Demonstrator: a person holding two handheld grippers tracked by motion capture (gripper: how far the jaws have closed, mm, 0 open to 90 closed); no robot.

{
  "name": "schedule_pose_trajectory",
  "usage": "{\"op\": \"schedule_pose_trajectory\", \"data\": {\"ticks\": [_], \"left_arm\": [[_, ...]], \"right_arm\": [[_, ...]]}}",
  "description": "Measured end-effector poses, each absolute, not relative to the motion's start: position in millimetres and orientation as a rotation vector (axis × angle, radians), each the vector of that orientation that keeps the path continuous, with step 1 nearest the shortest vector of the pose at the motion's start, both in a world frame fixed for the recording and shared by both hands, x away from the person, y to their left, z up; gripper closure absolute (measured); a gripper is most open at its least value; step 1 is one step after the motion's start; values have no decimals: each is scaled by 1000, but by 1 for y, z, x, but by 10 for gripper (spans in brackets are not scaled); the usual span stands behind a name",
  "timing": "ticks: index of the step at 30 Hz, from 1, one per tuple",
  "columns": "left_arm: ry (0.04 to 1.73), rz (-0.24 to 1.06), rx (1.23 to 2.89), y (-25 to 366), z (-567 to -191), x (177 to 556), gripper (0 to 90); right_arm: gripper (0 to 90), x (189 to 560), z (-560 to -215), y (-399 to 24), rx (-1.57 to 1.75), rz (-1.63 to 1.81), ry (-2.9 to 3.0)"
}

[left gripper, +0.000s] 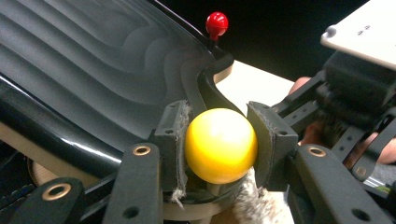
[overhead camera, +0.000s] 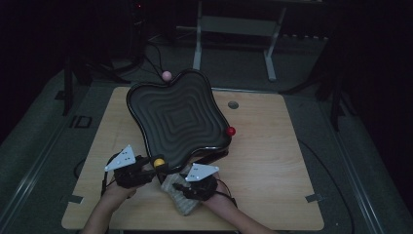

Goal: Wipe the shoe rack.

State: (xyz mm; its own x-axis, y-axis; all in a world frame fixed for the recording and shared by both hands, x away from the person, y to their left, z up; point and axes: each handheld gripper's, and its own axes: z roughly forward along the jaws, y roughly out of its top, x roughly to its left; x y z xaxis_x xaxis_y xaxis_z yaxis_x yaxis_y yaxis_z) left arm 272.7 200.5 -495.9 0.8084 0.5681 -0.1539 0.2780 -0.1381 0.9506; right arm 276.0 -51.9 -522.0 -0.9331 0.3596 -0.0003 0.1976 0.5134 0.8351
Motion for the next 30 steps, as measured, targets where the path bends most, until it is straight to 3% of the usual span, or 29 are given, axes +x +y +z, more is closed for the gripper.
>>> {"op": "schedule_pose_trajectory", "data": {"ticks": [7,16,22,30], "left_arm": [[665,288,1735,200,-495,272,597],[666,298,1733,201,-496,272,596],[665,296,1739,201,-495,272,596],[665,303,1740,200,-495,272,596]], "right_arm": [[566,275,-529,-23,472,1421,2525],[598,276,-552,-13,540,1355,2513],[543,267,-547,-9,613,1400,2403],[572,266,-552,-3,620,1301,2430]]}}
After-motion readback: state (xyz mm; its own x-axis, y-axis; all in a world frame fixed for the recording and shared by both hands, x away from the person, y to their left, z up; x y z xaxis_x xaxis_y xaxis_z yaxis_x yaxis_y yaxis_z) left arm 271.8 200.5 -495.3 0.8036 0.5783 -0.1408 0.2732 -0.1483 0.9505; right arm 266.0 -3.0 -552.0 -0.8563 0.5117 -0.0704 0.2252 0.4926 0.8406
